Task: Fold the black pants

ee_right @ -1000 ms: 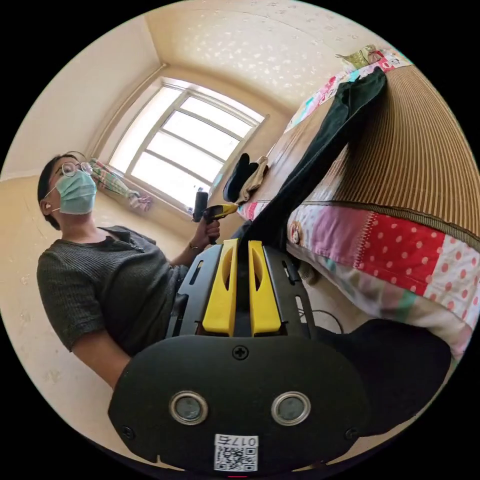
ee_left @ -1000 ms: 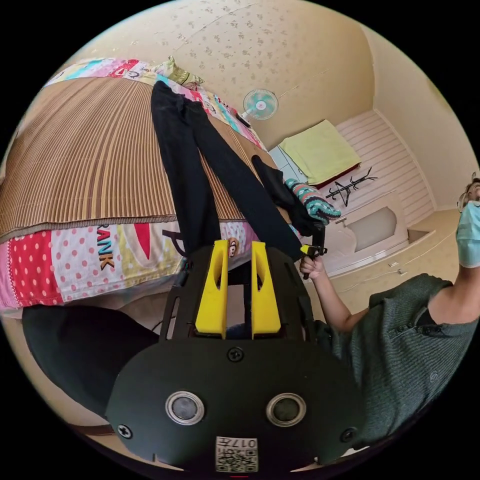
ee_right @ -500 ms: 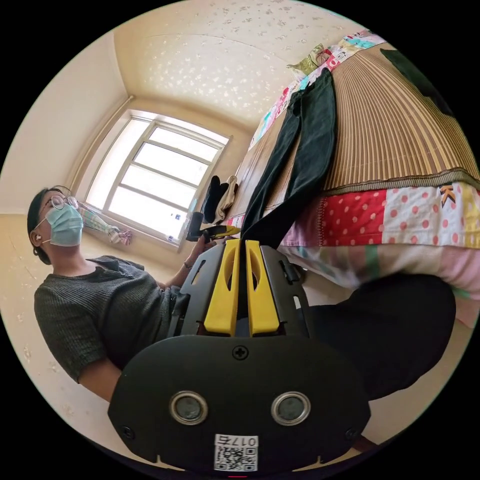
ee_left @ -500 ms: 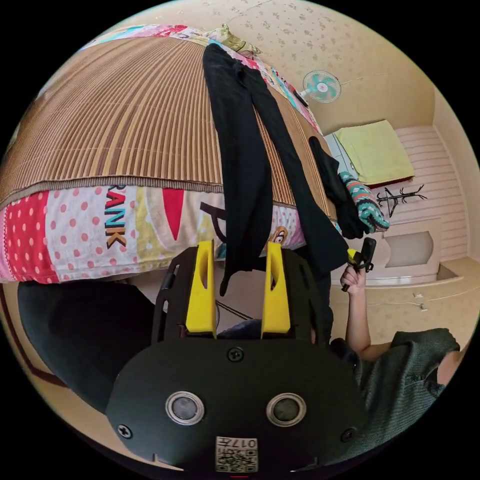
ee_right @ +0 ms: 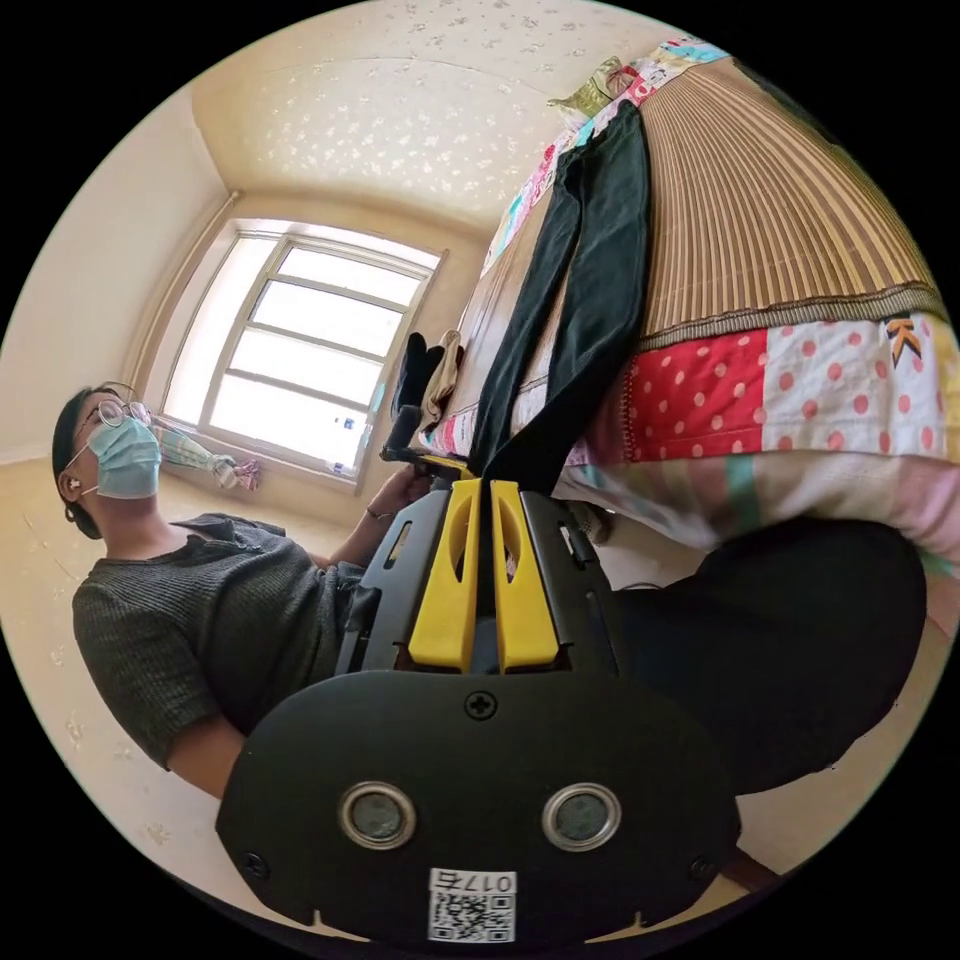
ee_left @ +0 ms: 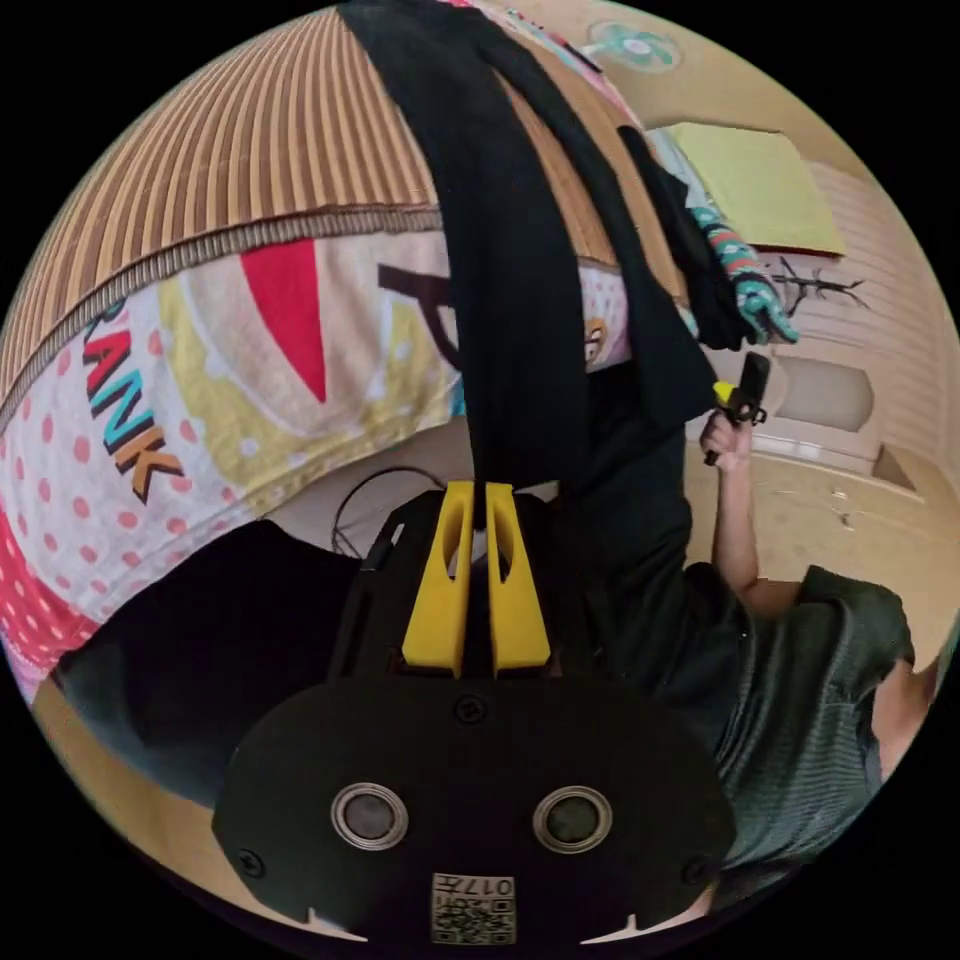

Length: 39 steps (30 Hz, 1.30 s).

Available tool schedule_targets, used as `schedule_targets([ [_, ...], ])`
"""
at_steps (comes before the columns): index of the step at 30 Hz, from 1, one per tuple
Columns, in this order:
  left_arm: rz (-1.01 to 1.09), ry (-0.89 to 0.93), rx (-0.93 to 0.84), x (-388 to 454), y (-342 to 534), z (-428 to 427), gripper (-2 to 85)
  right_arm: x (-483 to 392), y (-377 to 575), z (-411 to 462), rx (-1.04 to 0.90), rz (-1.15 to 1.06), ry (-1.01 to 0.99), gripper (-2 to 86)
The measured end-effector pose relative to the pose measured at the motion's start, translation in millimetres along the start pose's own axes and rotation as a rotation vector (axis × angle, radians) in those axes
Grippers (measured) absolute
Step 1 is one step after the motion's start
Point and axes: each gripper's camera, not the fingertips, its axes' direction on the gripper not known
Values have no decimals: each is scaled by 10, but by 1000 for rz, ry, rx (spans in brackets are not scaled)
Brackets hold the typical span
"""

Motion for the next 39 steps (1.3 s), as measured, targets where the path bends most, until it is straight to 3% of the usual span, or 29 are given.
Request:
schedule_targets([
  [3,-6,-83,23,-35,131,-29,40,-187,-115,155,-46,-52,49,19],
  [6,-8,-52,257,-50,388,-423,72,-473,-337,433,-101,-152,50,20],
  [9,152,292,504,61,474,-842,75,-718,-650,863,-159,-254,-27,20],
  [11,204,583,470,79,164,-898,104,-804,-863,1205,-209,-304,-71,19],
  [14,184,734,397,33,-331,-791,175,-828,-1233,1872,-317,-333,-138,20],
  [18,188,589,270,184,-718,-680,167,-1011,-1615,2565,-439,-387,-154,26],
  [22,281,450,328,338,-711,-726,25,-1043,-1947,2608,-555,-447,-186,38],
  [25,291,441,366,380,-636,-780,-3,-730,-2642,2047,-394,-340,-163,53],
  [28,303,445,392,458,-579,-808,-8,-364,-3642,1393,-40,-149,58,121],
  [30,321,425,408,545,-547,-827,-8,-263,-4299,1320,25,-75,318,148],
  [34,357,339,433,739,-495,-867,-9,-82,-5685,1753,14,45,765,178],
  [39,363,354,430,715,-480,-870,-9,259,-6442,2228,-40,210,954,123],
])
